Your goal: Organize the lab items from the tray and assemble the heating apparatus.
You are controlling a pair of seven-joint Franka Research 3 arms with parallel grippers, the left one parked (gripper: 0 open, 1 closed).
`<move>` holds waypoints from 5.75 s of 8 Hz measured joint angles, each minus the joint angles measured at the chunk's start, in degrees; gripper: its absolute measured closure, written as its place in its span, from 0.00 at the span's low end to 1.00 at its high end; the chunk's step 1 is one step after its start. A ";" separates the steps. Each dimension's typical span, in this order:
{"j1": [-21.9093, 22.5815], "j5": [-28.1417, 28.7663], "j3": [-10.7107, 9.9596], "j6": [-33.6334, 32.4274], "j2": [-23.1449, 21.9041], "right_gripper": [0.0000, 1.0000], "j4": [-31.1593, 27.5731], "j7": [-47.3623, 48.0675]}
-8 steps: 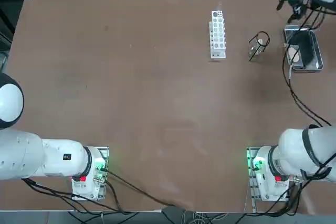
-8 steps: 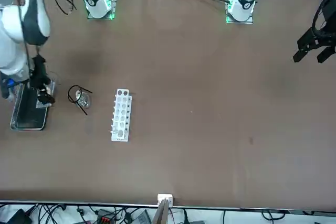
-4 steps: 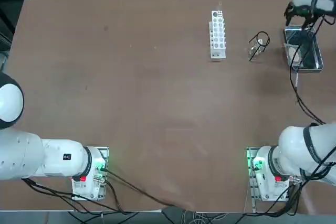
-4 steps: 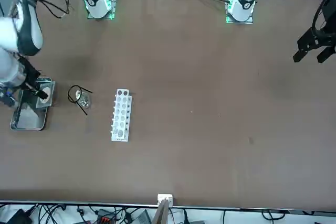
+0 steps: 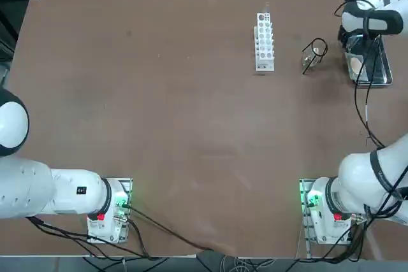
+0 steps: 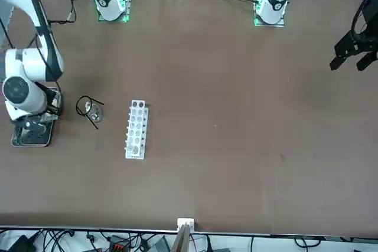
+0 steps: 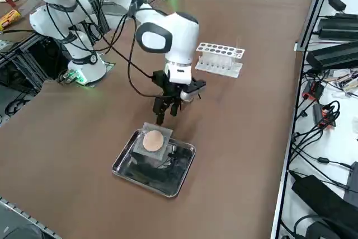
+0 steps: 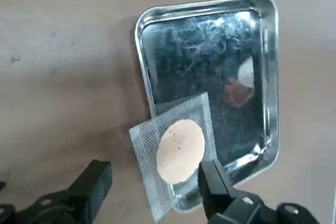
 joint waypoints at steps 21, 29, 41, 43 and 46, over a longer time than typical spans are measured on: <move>-0.01 -6.35 -0.03 -1.26 6.96 0.69 0.72 -1.53; 0.14 -4.82 0.22 -4.90 6.97 0.85 4.93 -1.52; 1.07 -4.68 0.43 -20.63 5.20 0.98 17.17 -8.88; 4.22 -5.24 0.73 -26.97 4.67 0.98 22.00 -10.94; 13.16 -11.38 1.03 -36.32 4.45 0.98 26.89 -11.16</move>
